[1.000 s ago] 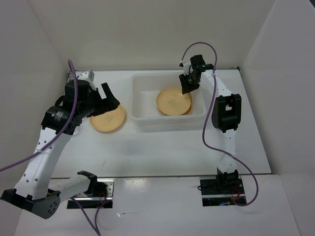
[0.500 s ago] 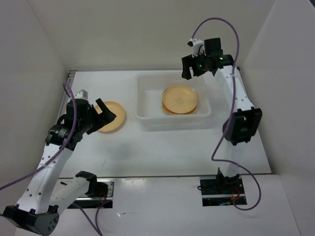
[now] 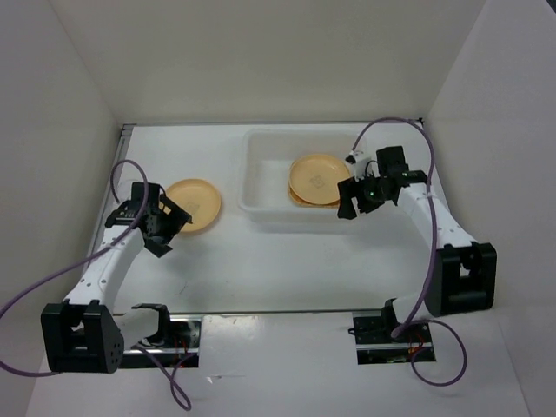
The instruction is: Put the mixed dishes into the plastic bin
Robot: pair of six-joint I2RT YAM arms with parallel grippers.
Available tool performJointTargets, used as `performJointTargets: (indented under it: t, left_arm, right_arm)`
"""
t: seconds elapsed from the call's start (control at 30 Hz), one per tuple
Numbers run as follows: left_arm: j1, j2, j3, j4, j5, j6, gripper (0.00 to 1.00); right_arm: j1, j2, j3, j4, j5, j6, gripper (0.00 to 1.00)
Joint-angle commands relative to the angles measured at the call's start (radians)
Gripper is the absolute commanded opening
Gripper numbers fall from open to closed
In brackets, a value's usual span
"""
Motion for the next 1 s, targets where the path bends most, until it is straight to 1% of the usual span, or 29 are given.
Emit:
performJointTargets:
  t: [0.0,0.03,0.1,0.17,0.27,0.33,0.4,0.5,0.57,0.67,0.77,0.97]
  left_arm:
    - [0.035,0.070,-0.016,0.074,0.006,-0.094,1.00]
    - [0.035,0.120,-0.005,0.089,0.015,-0.095,1.00]
    - [0.044,0.177,0.004,0.112,0.016,-0.105,1.00]
    - [0.044,0.265,0.033,0.121,0.016,-0.105,1.00]
    - [0.044,0.355,0.074,0.131,-0.016,-0.105,1.00]
    - [0.044,0.398,0.096,0.131,-0.032,-0.114,1.00]
    - [0.044,0.433,0.131,0.131,-0.047,-0.114,1.00]
    - [0.044,0.464,0.162,0.131,-0.072,-0.114,1.00]
    - [0.044,0.481,0.173,0.131,-0.072,-0.114,0.97]
    - [0.044,0.507,0.182,0.146,-0.072,-0.124,0.92]
    - [0.044,0.532,0.182,0.155,-0.063,-0.124,0.91]
    - [0.044,0.562,0.162,0.174,-0.052,-0.133,0.85]
  right_arm:
    - [-0.010,-0.188,-0.072,0.126,0.082,-0.008,0.84]
    - [-0.010,-0.240,-0.122,0.126,0.083,-0.028,0.84]
    - [-0.010,-0.295,-0.170,0.126,0.128,-0.068,0.85]
    - [-0.010,-0.375,-0.205,0.144,0.139,-0.068,0.87]
    - [-0.010,-0.441,-0.206,0.155,0.164,-0.077,0.88]
    - [-0.010,-0.456,-0.178,0.178,0.208,-0.034,0.90]
    - [-0.020,-0.467,-0.140,0.200,0.208,-0.034,0.91]
    - [-0.020,-0.490,-0.108,0.200,0.208,-0.034,0.92]
    - [-0.029,-0.490,-0.097,0.169,0.242,-0.034,0.92]
    - [-0.040,-0.513,-0.117,0.123,0.273,-0.034,0.92]
    - [-0.057,-0.523,-0.127,0.102,0.302,-0.022,0.92]
    - [-0.068,-0.532,-0.158,0.112,0.374,0.039,0.92]
